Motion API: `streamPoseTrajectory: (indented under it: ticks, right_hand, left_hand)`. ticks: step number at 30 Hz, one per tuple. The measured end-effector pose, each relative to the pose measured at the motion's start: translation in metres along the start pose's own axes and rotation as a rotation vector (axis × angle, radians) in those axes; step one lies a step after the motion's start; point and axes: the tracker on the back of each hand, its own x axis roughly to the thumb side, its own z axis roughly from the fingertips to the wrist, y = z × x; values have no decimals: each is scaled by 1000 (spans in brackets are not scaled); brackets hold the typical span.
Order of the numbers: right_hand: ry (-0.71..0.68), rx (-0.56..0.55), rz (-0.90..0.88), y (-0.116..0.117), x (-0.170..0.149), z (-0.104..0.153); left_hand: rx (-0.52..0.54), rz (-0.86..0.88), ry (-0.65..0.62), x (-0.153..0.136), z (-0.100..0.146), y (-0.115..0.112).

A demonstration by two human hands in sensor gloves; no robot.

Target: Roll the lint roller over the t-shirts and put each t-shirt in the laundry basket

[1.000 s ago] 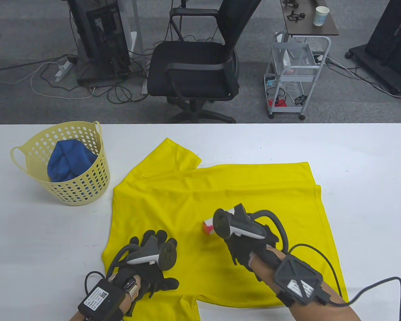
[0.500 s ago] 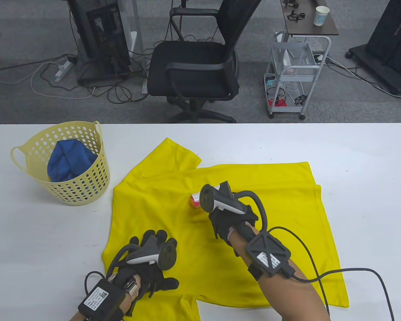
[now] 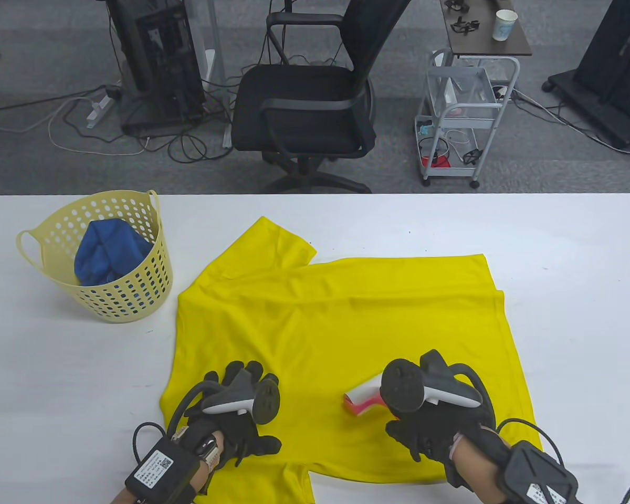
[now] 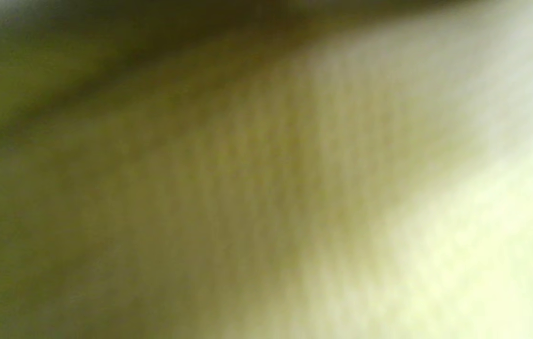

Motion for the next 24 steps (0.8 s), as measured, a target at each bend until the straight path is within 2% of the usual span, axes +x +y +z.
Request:
streamPoseTrajectory:
  ticks: [2, 4, 6, 8, 10, 11, 13, 14, 15, 17, 18, 19, 22, 24]
  right_hand:
    - [0, -15, -19, -1, -3, -1]
    - [3, -43, -32, -1, -5, -6]
    - [15, -112, -58, -4, -7, -8]
    - [17, -207, -98, -10, -9, -8]
    - [2, -375, -159, -14, -10, -6]
    - [-22, -463, -191, -14, -9, -6]
    - [-87, -588, -266, -12, -5, -5]
    - [-118, -608, -303, -11, -3, -6]
    - [-169, -599, -374, -8, 0, -7]
    - [-260, -533, -546, 0, 5, -9]
    - [-328, -520, -721, 7, 9, -11]
    - [-368, -513, -773, 10, 13, -12]
    - [-495, -391, -741, 22, 31, -15]
    - [-580, -354, -706, 26, 40, -17]
  left_hand:
    - [18, -21, 9, 1, 1, 4]
    - [107, -60, 24, 2, 6, 12]
    - [240, -70, 60, 2, 19, 28]
    - [465, -4, 73, 5, 43, 49]
    - [672, 136, -15, 13, 69, 71]
    - [723, 240, -63, 18, 79, 80]
    - [732, 445, -174, 31, 86, 91]
    - [703, 531, -223, 36, 84, 94]
    - [635, 648, -276, 44, 81, 96]
    - [608, 768, -315, 52, 75, 98]
    - [587, 809, -368, 57, 67, 97]
    - [573, 842, -405, 60, 63, 96]
    - [531, 985, -501, 71, 44, 86]
    - [567, 976, -532, 72, 37, 80]
